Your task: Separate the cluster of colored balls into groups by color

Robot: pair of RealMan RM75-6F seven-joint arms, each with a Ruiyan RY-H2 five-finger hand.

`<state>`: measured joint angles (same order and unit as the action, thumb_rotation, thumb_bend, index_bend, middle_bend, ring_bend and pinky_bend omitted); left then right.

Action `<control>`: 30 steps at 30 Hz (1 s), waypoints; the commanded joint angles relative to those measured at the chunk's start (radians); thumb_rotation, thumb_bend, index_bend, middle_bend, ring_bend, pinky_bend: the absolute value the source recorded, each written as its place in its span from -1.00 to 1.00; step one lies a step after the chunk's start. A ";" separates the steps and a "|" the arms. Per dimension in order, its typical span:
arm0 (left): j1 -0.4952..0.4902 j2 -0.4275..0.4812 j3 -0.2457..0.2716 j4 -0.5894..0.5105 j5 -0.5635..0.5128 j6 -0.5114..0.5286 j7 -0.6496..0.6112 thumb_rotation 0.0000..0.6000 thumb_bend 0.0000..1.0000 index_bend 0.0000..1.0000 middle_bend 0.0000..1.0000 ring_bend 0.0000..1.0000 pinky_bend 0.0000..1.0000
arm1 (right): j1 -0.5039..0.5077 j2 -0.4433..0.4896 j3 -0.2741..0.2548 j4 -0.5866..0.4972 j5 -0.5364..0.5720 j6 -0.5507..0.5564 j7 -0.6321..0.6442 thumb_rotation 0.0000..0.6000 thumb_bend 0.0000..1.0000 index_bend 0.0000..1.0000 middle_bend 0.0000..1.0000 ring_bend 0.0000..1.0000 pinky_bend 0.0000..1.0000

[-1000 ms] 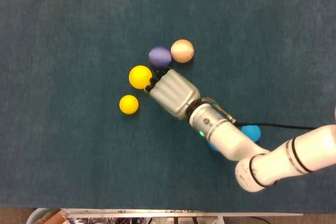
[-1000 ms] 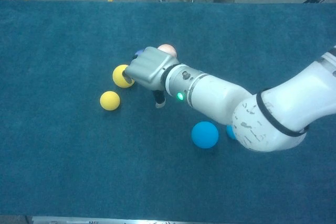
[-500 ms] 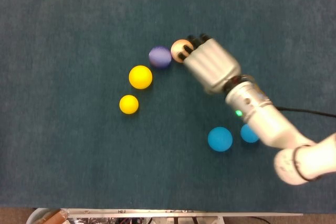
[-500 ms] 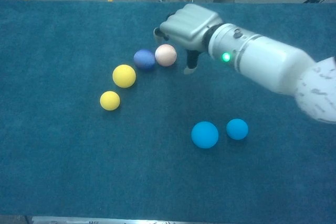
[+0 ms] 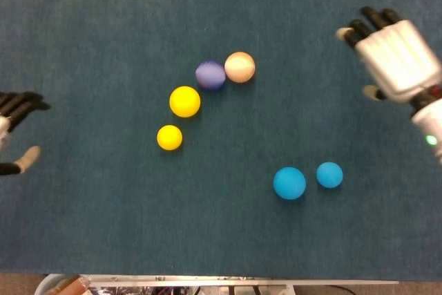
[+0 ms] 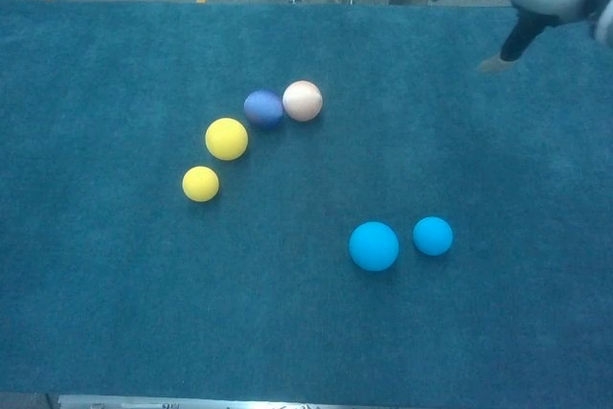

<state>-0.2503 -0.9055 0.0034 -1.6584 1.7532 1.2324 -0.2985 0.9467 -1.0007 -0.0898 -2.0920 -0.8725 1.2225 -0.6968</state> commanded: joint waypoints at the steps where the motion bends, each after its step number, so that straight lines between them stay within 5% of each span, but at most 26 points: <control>1: -0.071 -0.023 -0.006 0.007 0.026 -0.068 -0.019 1.00 -0.33 -0.59 -0.64 -0.66 -0.65 | -0.071 0.061 -0.031 -0.003 -0.080 0.012 0.064 1.00 -0.90 -0.48 -0.40 -0.73 -0.54; 10: -0.236 -0.091 -0.032 0.008 0.004 -0.233 -0.049 1.00 -0.36 -0.63 -0.70 -0.74 -0.72 | -0.191 0.122 -0.040 0.041 -0.207 0.009 0.189 1.00 -0.90 -0.48 -0.40 -0.73 -0.54; 15: -0.314 -0.139 -0.050 0.015 -0.015 -0.306 -0.018 0.74 -0.41 -0.65 -0.72 -0.74 -0.74 | -0.234 0.131 -0.029 0.073 -0.244 -0.003 0.233 1.00 -0.90 -0.48 -0.40 -0.73 -0.54; 30: -0.487 -0.302 -0.083 0.068 -0.162 -0.511 0.100 0.58 -0.41 -0.67 -0.73 -0.74 -0.74 | -0.324 0.143 0.022 0.151 -0.307 -0.049 0.335 1.00 -0.90 -0.48 -0.40 -0.73 -0.54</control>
<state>-0.7250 -1.1942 -0.0755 -1.5989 1.6042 0.7343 -0.2104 0.6256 -0.8587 -0.0700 -1.9428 -1.1767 1.1756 -0.3645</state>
